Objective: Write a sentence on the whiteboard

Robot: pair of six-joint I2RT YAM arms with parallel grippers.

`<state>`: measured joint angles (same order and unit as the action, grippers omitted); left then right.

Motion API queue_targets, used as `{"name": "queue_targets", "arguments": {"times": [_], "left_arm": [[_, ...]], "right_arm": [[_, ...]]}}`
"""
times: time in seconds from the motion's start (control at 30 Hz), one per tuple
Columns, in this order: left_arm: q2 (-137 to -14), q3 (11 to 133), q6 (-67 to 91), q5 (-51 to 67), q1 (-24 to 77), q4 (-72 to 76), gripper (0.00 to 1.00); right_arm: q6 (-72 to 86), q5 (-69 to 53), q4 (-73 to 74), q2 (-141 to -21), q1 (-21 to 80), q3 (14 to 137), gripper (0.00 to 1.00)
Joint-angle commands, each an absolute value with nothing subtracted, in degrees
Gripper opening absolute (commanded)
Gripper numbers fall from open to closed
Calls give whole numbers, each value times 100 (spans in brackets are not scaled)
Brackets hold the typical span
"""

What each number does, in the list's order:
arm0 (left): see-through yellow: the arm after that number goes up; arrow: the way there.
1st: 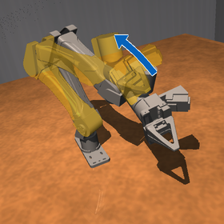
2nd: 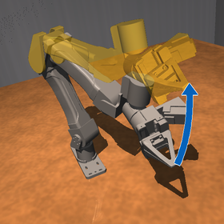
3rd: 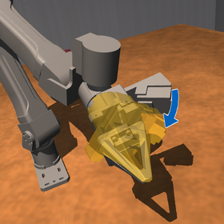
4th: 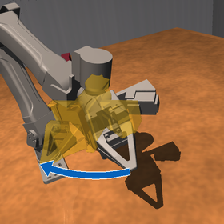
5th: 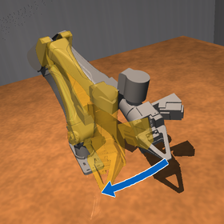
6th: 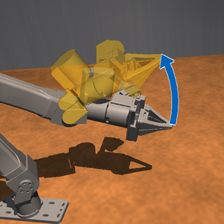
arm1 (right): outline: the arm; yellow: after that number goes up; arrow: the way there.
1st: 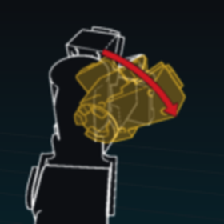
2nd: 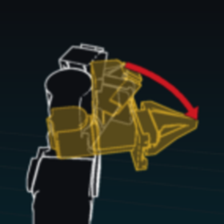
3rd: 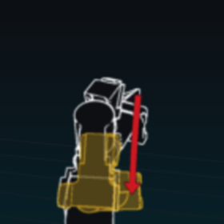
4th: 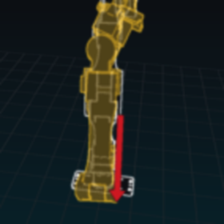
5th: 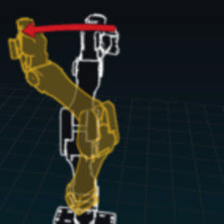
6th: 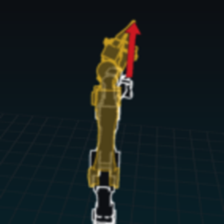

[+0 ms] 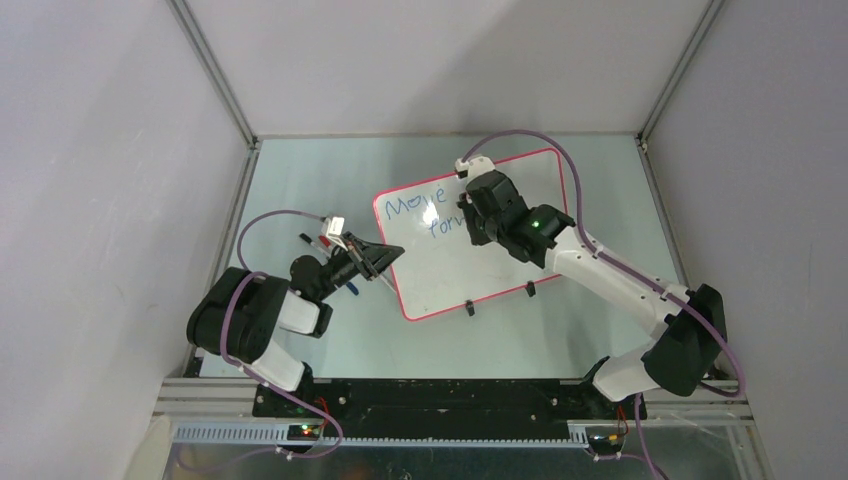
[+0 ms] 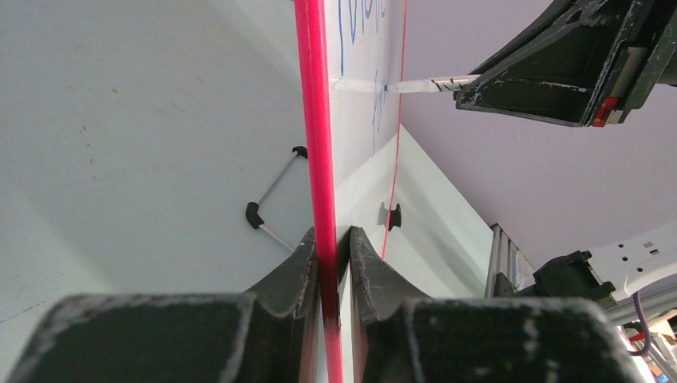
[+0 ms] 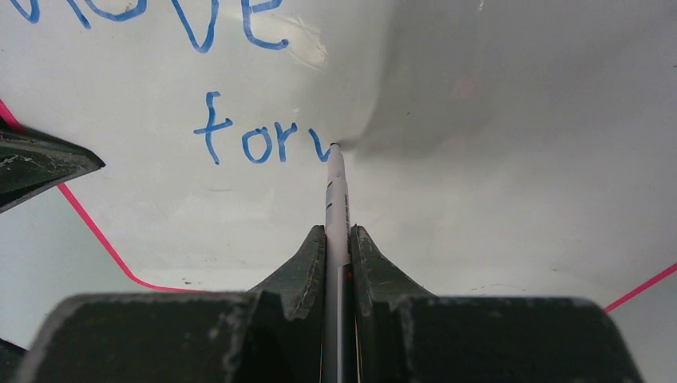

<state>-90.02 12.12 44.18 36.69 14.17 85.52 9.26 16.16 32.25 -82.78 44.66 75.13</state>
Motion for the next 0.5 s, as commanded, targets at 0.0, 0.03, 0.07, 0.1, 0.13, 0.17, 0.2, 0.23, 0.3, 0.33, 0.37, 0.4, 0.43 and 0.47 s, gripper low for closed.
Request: {"name": "queue_targets", "arguments": {"times": [0.0,0.03,0.07,0.1,0.13,0.17,0.2,0.23,0.3,0.33,0.37,0.4,0.43,0.47], "left_arm": [[-9016,1348,4157,3528,1333,8771,0],[-9015,1345,4157,3525,1330,8771,0],[-9016,1349,4157,3525,1328,8771,0],[-9015,1353,4157,3529,1327,8771,0],[-9016,1349,4157,3527,1332,8771,0],[-9017,1350,4157,3532,1334,8771,0],[-9013,1347,4157,3528,1333,8776,0],[-9016,1348,4157,3525,1330,8773,0],[-9017,1345,4157,3529,1329,8772,0],[-9018,1345,4157,3527,1330,8772,0],[-9013,1349,4157,3529,1333,8772,0],[-9015,1351,4157,3527,1329,8771,0],[-9017,1346,4157,3525,1328,8771,0],[-9017,1346,4157,3525,1327,8771,0]], "right_arm": [[855,1770,3023,-8344,4408,7822,0],[858,1768,3023,-8348,4401,7831,0],[858,1765,3023,-8353,4398,7849,0],[855,1766,3028,-8357,4396,7857,0],[860,1762,3034,-8362,4393,7875,0],[847,1764,3042,-8370,4394,7888,0],[849,1766,3041,-8378,4390,7911,0],[846,1766,3048,-8383,4392,7935,0],[842,1769,3056,-8393,4385,7965,0],[839,1767,3057,-8407,4379,7973,0],[846,1767,3058,-8409,4377,7979,0],[840,1762,3063,-8406,4377,7979,0],[837,1756,3073,-8404,4377,7985,0],[851,1757,3097,-8409,4377,7987,0]]}}
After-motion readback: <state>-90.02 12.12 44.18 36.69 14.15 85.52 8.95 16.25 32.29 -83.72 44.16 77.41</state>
